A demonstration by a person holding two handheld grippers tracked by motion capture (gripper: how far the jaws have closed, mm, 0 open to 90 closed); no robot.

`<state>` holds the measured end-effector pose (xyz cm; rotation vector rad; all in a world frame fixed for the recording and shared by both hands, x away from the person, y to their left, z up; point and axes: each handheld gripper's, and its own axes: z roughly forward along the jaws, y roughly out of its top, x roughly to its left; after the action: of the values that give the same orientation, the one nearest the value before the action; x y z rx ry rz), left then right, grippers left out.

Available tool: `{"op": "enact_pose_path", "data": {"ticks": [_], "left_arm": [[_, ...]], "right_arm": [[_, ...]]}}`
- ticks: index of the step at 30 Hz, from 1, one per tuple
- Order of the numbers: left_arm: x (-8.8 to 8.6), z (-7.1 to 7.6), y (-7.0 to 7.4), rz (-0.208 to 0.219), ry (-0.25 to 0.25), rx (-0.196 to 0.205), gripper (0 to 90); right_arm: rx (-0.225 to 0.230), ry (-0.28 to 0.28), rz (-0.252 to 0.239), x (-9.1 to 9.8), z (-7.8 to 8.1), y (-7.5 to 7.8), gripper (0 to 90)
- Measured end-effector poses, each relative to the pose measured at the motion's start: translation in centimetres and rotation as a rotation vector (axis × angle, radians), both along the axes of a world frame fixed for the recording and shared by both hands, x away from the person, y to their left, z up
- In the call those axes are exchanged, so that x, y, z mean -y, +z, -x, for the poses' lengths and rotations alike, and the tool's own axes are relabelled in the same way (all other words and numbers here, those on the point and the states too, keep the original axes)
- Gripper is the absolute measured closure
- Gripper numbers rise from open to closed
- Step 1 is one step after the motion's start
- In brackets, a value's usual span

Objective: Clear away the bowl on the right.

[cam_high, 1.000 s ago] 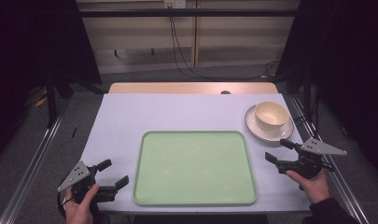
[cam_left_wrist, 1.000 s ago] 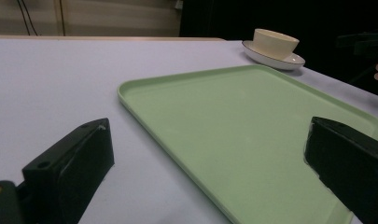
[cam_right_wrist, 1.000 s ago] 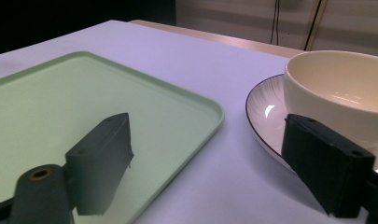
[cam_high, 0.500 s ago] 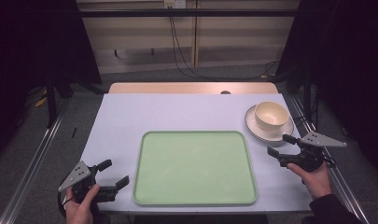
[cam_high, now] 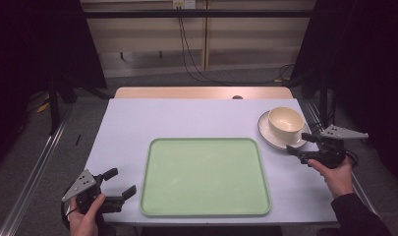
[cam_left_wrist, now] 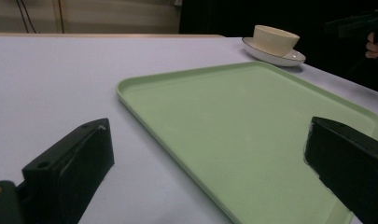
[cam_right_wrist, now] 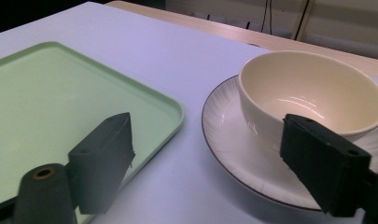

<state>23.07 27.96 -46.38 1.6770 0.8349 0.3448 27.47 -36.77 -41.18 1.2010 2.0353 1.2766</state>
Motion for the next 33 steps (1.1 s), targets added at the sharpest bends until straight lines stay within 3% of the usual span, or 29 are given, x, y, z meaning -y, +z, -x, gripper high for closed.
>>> {"op": "enact_pose_path", "data": {"ticks": [10,12,20,26,33], "left_arm": [[0.0,0.0,0.0,0.0,-0.003,0.001,1.5],[0.0,0.0,0.0,0.001,-0.004,0.0,1.5],[0.0,-0.1,0.0,-0.007,-0.011,-0.001,1.4],[0.0,-0.1,0.0,-0.006,-0.006,0.0,1.5],[0.0,-0.1,0.0,0.001,-0.011,-0.004,1.5]], "right_arm": [[-0.016,-0.044,0.04,1.3,-2.1,1.2,18.3],[-0.037,-0.057,0.012,1.8,-2.9,1.2,20.0],[-0.13,-0.098,0.058,3.3,-5.5,1.2,23.8],[-0.168,-0.145,0.042,4.2,-7.0,0.9,26.4],[-0.217,-0.168,0.077,4.6,-9.0,0.5,30.8]]}}
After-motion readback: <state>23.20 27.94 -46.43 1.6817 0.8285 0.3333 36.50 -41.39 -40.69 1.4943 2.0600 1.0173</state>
